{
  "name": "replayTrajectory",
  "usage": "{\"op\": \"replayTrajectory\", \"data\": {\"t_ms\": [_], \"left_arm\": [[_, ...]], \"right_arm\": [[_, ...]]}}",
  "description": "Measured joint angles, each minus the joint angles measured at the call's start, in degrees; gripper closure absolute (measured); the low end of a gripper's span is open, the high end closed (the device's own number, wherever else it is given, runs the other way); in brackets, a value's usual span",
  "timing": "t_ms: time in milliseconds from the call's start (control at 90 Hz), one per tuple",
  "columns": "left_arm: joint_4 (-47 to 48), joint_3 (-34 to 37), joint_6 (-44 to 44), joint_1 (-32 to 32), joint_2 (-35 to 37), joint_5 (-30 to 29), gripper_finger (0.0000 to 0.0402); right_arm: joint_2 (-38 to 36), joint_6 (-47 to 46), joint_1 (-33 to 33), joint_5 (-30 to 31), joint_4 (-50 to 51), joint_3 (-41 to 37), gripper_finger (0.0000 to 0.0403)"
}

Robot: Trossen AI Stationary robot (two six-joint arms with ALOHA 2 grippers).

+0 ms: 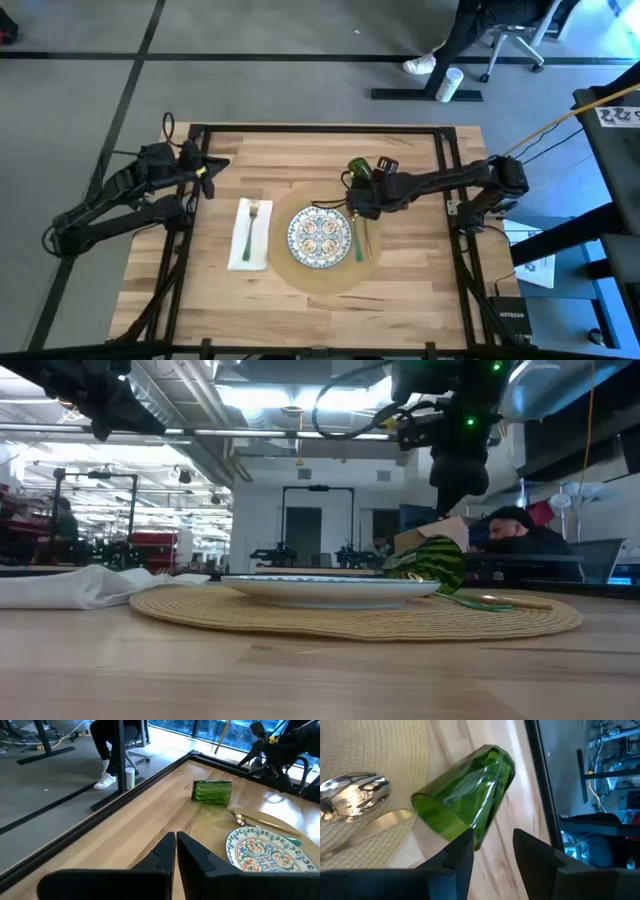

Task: Set table place
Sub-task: Adjust the green cup

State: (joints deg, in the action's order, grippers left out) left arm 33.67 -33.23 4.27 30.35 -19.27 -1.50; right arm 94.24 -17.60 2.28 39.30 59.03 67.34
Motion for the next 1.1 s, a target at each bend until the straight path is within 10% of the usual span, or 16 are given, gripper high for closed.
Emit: {"op": "replayTrajectory", "data": {"t_ms": [1100], "left_arm": [[0.1, 0.0, 0.0, 0.0, 0.0, 0.0, 0.0402]], "right_arm": [[1.4, -5.8, -0.2, 8.2, -7.3, -5.3, 0.0278]]}}
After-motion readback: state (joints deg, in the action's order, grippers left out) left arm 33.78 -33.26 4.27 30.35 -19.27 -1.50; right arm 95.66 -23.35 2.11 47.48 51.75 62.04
